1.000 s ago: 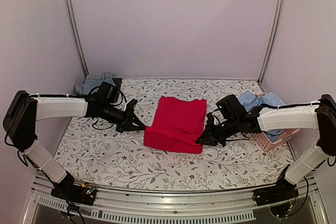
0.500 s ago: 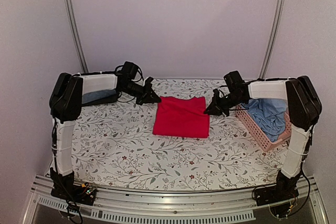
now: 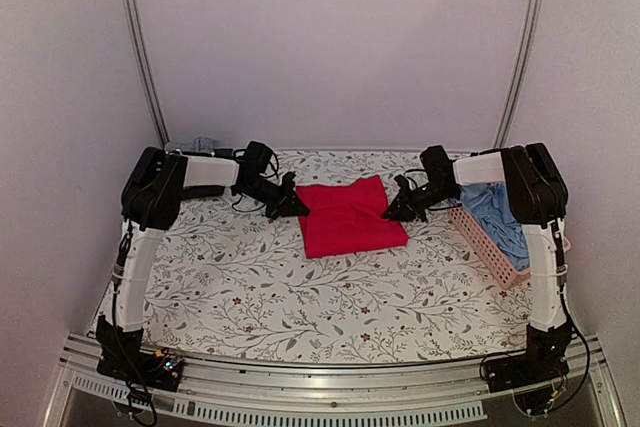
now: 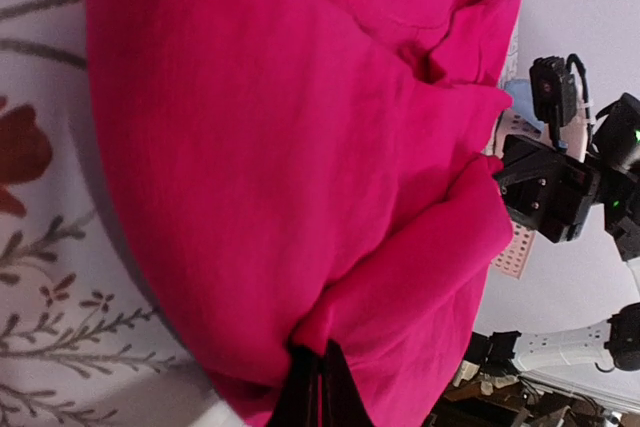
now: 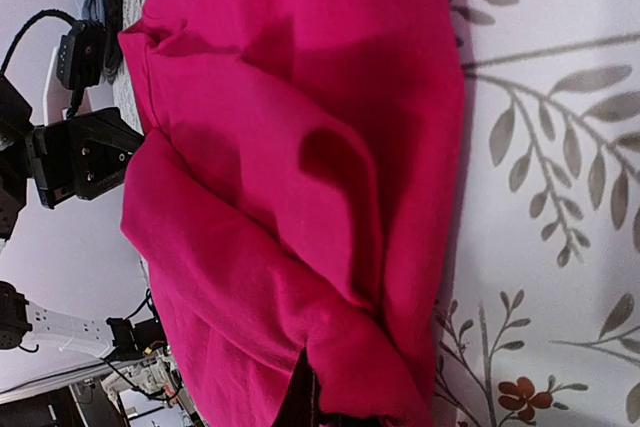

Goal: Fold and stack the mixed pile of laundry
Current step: Fold the 2/3-rectangle-folded T-shirt at the center of the board.

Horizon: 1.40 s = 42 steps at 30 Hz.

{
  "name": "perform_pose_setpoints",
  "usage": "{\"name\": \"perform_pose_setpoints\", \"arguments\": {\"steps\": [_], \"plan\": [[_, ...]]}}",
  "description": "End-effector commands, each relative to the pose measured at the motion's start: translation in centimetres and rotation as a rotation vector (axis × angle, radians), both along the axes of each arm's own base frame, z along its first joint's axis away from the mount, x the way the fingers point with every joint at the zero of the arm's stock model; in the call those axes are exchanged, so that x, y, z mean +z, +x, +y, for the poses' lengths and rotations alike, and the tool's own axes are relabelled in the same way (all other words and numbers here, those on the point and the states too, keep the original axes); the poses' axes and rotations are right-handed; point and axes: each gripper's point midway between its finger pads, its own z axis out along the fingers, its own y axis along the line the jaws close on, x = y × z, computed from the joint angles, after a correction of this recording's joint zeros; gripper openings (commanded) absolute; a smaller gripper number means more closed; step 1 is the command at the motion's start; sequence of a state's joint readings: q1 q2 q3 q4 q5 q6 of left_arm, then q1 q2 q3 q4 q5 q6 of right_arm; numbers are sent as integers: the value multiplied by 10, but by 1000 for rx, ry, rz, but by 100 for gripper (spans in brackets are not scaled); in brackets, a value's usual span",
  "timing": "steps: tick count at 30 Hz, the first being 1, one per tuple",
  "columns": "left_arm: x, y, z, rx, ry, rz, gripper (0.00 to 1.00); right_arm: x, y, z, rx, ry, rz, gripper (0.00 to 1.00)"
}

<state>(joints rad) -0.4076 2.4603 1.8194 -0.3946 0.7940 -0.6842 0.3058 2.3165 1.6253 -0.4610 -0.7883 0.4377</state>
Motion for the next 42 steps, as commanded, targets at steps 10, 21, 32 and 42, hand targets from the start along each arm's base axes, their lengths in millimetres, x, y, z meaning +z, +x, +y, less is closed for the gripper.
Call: {"name": "perform_pose_setpoints", "arguments": {"steps": [10, 21, 32, 42], "plan": [[18, -127, 28, -78, 46, -8, 0, 21, -169, 10, 101, 10, 94, 0], [66, -157, 45, -54, 3, -45, 0, 73, -162, 23, 111, 60, 46, 0], [72, -127, 48, -18, 2, -64, 0, 78, -119, 37, 132, 67, 19, 0], [55, -91, 50, 31, 19, -52, 0, 63, -69, 36, 113, 108, 14, 3]]}}
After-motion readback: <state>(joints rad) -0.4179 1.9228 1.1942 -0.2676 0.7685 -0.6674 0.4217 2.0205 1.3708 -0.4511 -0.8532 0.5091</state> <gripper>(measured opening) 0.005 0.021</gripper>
